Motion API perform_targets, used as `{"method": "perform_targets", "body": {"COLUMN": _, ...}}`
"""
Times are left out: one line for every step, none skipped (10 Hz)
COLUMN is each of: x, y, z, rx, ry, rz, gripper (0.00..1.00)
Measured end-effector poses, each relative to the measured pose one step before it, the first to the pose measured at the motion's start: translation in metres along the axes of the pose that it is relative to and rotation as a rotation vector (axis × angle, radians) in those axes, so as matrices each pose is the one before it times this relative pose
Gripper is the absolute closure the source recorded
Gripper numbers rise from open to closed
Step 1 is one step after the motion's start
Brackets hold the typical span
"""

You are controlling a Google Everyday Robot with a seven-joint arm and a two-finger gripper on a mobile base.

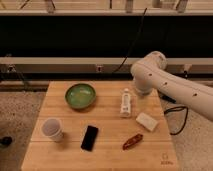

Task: Push the ceramic bowl across the table

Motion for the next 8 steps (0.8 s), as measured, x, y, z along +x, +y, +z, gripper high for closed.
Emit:
{"method": "perform_targets", "body": {"x": -0.00786, "y": -0.00585, "z": 0.0015, "rx": 0.00407, "ry": -0.00026, "rz": -0.01283, "gripper": 0.2}}
{"method": "perform_targets", "body": {"x": -0.0127, "y": -0.00799, "z": 0.00125, "rx": 0.00594, "ry": -0.00313, "rz": -0.0182, "gripper": 0.2}}
{"method": "perform_targets", "body": {"x": -0.0089, "y": -0.00735, "z": 0.00214, "rx": 0.00422, "ry": -0.00036, "rz": -0.01747, "gripper": 0.2}}
{"method": "perform_targets", "body": {"x": -0.00302, "y": -0.00404, "z": 0.00137, "rx": 0.00257, "ry": 0.00188, "rz": -0.011, "gripper": 0.2}}
{"method": "perform_targets", "body": {"x": 0.00031, "y": -0.00106, "z": 0.00132, "rx": -0.00123, "ry": 0.00286, "rz": -0.00822, "gripper": 0.2}}
{"method": "perform_targets", "body": {"x": -0.00361, "y": -0.00409, "z": 0.00242, "rx": 0.00205, "ry": -0.00021, "rz": -0.01304, "gripper": 0.2}}
{"method": "perform_targets", "body": {"x": -0.00675, "y": -0.0049, "z": 0.00182, "rx": 0.00264, "ry": -0.00197, "rz": -0.0139, "gripper": 0.2}}
{"method": "perform_targets", "body": {"x": -0.00564, "y": -0.00474, "z": 0.00138, "rx": 0.00244, "ry": -0.00293, "rz": -0.01093, "gripper": 0.2}}
